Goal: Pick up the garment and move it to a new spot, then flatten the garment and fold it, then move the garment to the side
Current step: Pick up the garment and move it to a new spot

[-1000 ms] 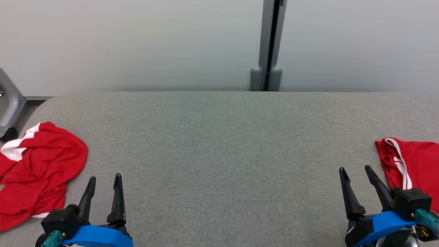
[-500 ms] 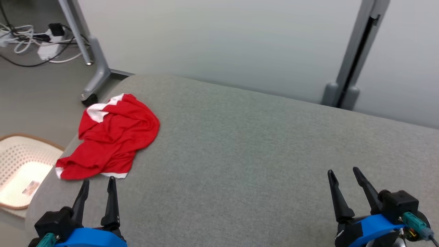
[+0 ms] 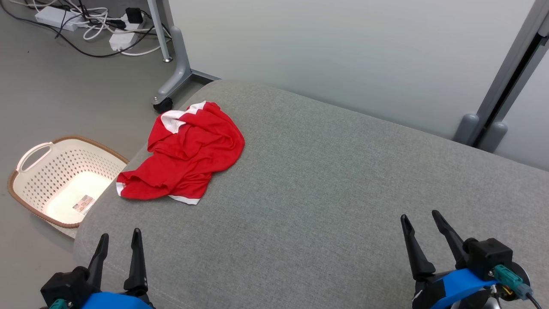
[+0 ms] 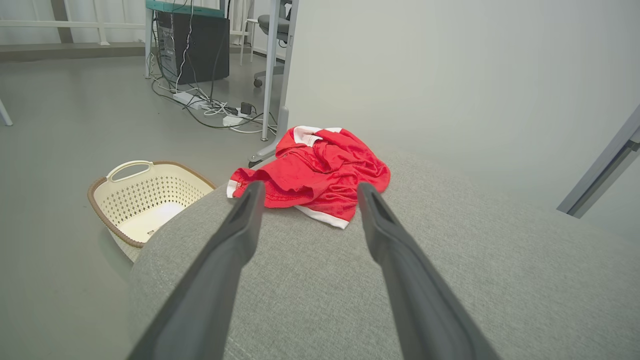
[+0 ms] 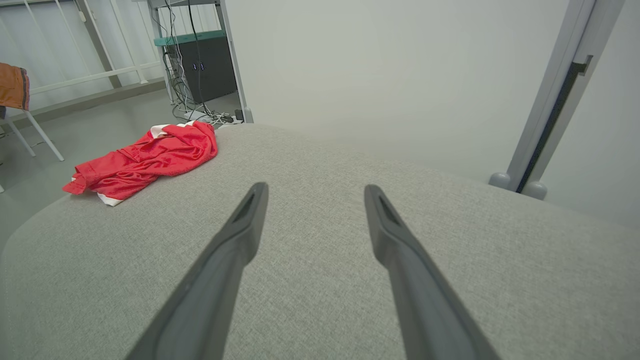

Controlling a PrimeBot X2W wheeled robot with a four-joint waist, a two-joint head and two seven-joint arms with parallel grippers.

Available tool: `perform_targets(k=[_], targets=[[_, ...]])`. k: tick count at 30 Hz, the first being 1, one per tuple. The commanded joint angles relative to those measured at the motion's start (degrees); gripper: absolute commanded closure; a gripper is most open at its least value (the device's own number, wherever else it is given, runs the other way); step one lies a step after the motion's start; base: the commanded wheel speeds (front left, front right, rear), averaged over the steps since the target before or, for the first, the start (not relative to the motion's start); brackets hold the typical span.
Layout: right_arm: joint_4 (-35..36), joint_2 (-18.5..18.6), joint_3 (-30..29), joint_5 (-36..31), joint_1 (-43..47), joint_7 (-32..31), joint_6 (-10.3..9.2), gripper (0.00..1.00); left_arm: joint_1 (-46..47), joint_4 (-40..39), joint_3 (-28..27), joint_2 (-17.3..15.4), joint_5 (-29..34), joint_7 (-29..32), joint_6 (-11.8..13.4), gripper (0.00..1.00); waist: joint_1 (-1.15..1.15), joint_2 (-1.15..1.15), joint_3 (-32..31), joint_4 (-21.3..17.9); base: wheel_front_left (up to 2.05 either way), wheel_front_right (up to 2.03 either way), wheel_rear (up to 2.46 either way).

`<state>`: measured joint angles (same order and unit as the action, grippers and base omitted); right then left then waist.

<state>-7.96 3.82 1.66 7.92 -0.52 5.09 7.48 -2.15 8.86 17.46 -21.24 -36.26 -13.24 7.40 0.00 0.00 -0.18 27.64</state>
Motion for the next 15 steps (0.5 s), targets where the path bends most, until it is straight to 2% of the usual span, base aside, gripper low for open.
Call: perform_targets(k=[1, 11, 15], targets=[[0.02, 0.21, 0.04, -0.19, -0.30, -0.18, 0.03, 0.00, -0.29, -0.20, -0.08, -0.16, 0.01, -0.25, 0.28, 0.00, 0.00, 0.00, 0.01, 0.24, 0.00, 0.00, 0.00], [1.58, 0.56, 0.19, -0.32, -0.90, -0.79, 0.03, 0.00, 2.53, -2.49, -2.25, -1.05, -1.84, 0.49, 0.55, 0.00, 0.00, 0.00, 2.16, -0.52, 0.00, 0.00, 0.00], [2.88, 1.07, 0.05, -0.43, -1.89, -1.17, 0.03, 0.00, 6.71, -4.24, -4.82, -3.50, -2.98, 4.35, 1.99, 0.00, 0.00, 0.00, 4.49, -1.54, 0.00, 0.00, 0.00]])
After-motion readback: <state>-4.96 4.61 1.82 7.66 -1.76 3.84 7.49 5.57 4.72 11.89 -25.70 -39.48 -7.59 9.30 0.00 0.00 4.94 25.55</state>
